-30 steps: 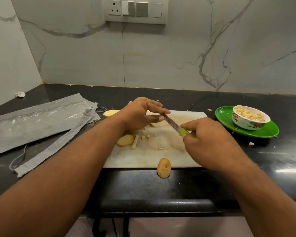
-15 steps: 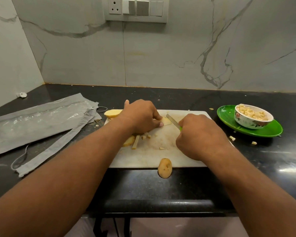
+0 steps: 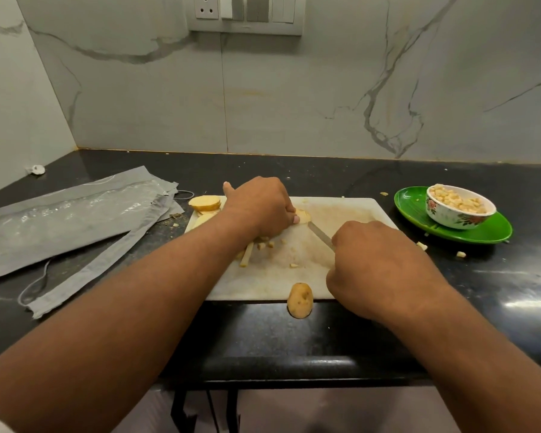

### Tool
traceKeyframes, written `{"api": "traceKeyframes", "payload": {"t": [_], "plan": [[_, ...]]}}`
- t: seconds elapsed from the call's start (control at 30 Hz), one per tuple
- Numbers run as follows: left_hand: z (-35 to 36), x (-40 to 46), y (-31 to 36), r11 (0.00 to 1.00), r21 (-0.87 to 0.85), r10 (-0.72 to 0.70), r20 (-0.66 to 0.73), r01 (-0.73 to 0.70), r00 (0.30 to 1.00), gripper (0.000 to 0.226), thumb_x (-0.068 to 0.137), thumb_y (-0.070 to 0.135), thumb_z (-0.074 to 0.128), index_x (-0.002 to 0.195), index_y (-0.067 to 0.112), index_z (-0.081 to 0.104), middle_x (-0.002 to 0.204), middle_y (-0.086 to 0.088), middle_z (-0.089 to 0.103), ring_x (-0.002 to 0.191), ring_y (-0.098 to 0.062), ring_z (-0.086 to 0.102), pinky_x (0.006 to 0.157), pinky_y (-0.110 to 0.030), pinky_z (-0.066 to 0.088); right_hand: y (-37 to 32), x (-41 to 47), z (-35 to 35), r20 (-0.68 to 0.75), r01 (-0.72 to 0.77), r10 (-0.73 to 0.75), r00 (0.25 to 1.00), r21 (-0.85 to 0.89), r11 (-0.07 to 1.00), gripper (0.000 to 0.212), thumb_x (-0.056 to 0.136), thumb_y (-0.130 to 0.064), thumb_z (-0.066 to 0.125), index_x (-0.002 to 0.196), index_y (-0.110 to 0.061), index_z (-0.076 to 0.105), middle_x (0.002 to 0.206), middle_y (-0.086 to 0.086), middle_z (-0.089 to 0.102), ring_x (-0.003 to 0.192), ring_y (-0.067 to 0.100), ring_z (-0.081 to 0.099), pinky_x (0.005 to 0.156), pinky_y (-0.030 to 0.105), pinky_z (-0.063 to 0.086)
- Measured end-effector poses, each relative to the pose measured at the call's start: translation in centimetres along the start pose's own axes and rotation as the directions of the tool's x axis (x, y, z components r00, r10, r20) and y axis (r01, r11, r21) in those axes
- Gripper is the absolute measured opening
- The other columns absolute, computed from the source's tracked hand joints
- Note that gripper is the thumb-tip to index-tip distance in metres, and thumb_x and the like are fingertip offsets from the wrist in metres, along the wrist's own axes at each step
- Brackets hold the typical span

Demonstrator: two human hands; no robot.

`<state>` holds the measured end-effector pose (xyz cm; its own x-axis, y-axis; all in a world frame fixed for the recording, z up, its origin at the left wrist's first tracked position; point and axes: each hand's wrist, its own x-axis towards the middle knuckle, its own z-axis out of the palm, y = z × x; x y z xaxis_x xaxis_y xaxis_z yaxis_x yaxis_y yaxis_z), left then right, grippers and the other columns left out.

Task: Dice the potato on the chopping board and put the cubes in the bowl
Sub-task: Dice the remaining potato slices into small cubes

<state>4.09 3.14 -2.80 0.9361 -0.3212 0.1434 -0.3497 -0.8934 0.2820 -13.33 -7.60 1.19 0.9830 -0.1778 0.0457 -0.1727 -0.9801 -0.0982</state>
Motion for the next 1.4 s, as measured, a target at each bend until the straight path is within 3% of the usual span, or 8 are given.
{"api": "traceKeyframes", "payload": {"t": [0.17, 0.37, 0.5, 0.67, 0.83, 0.97, 1.23, 1.4], "plan": [[-0.2, -0.7, -0.1, 1.0, 0.018, 0.009, 0.007, -0.009, 1.0, 0.029, 0.096, 0.054, 0.065, 0.114, 0.036, 0.079, 0.114, 0.013, 0.074, 0.118, -0.017, 0.059, 0.119, -0.073, 0.01, -1.0, 2.5, 0.5, -0.094, -0.001, 0.004, 0.996, 0.031, 1.0, 0.016, 0.091, -0.024, 0.057, 0.095, -0.024, 0.042, 0.087, 0.0, 0.048, 0.076, 0.017, 0.046, 0.063, 0.029, 0.038], [0.0, -0.7, 0.0, 1.0, 0.018, 0.018, -0.004, -0.018, 1.0, 0.028, 0.097, 0.054, 0.065, 0.113, 0.035, 0.079, 0.112, 0.012, 0.074, 0.115, -0.018, 0.06, 0.119, -0.074, 0.01, -0.8, 1.7, 1.7, -0.05, 0.023, -0.021, 0.999, 0.036, 0.999, 0.013, 0.089, -0.021, 0.056, 0.091, -0.024, 0.043, 0.077, -0.005, 0.038, 0.067, 0.013, 0.041, 0.061, 0.03, 0.037], [-0.1, -0.7, -0.1, 0.999, 0.036, 0.03, 0.001, -0.03, 1.0, 0.029, 0.097, 0.054, 0.064, 0.114, 0.035, 0.078, 0.111, 0.012, 0.074, 0.115, -0.018, 0.06, 0.118, -0.076, 0.008, -0.5, -0.5, 0.6, -0.004, 0.009, -0.009, 1.0, -0.01, 1.0, 0.013, 0.089, -0.025, 0.057, 0.097, -0.026, 0.047, 0.081, -0.004, 0.043, 0.074, 0.015, 0.047, 0.063, 0.029, 0.038], [-0.3, -0.7, -1.0, 1.0, 0.024, 0.015, 0.033, -0.016, 0.999, 0.026, 0.099, 0.046, 0.064, 0.12, 0.036, 0.076, 0.121, 0.012, 0.071, 0.124, -0.021, 0.057, 0.116, -0.079, 0.004, -1.3, 2.1, 0.3, -0.127, 0.025, -0.024, 0.992, 0.011, 1.0, 0.012, 0.085, -0.025, 0.059, 0.094, -0.025, 0.051, 0.079, -0.003, 0.044, 0.076, 0.018, 0.05, 0.061, 0.03, 0.041], [-0.1, -0.5, -1.1, 0.999, 0.024, -0.021, 0.023, 0.02, 1.0, 0.028, 0.096, 0.051, 0.067, 0.116, 0.034, 0.078, 0.114, 0.011, 0.073, 0.119, -0.02, 0.06, 0.114, -0.081, 0.004, -1.9, 3.2, 1.6, -0.079, 0.034, -0.033, 0.996, 0.011, 0.999, 0.017, 0.089, -0.023, 0.058, 0.09, -0.023, 0.041, 0.079, -0.003, 0.041, 0.074, 0.018, 0.046, 0.063, 0.031, 0.039], [-0.1, -0.4, -0.9, 0.999, 0.037, -0.031, 0.029, 0.03, 0.999, 0.029, 0.095, 0.051, 0.068, 0.117, 0.035, 0.077, 0.118, 0.011, 0.072, 0.123, -0.022, 0.059, 0.113, -0.081, 0.002, -1.3, 0.6, 1.2, -0.027, 0.022, -0.022, 0.999, -0.003, 1.0, 0.02, 0.089, -0.025, 0.058, 0.089, -0.026, 0.038, 0.083, -0.003, 0.043, 0.066, 0.011, 0.039, 0.056, 0.029, 0.032], [-0.6, -1.5, -1.5, 0.999, 0.021, -0.023, -0.029, 0.024, 0.999, 0.03, 0.09, 0.061, 0.069, 0.106, 0.039, 0.079, 0.11, 0.014, 0.074, 0.119, -0.019, 0.06, 0.115, -0.081, 0.005, -1.9, 3.2, 0.4, -0.131, 0.037, -0.037, 0.991, 0.0, 0.999, 0.015, 0.086, -0.024, 0.06, 0.101, -0.023, 0.058, 0.076, -0.004, 0.044, 0.073, 0.017, 0.049, 0.059, 0.029, 0.04], [-0.5, -1.4, -1.3, 0.997, 0.075, -0.028, 0.003, 0.028, 1.0, 0.028, 0.093, 0.057, 0.067, 0.111, 0.038, 0.077, 0.113, 0.013, 0.073, 0.121, -0.02, 0.06, 0.113, -0.082, 0.002, -1.8, 2.8, 1.6, -0.067, 0.048, -0.046, 0.997, 0.02, 0.999, 0.016, 0.087, -0.025, 0.059, 0.091, -0.025, 0.044, 0.077, -0.005, 0.04, 0.074, 0.016, 0.048, 0.062, 0.03, 0.041]]}}
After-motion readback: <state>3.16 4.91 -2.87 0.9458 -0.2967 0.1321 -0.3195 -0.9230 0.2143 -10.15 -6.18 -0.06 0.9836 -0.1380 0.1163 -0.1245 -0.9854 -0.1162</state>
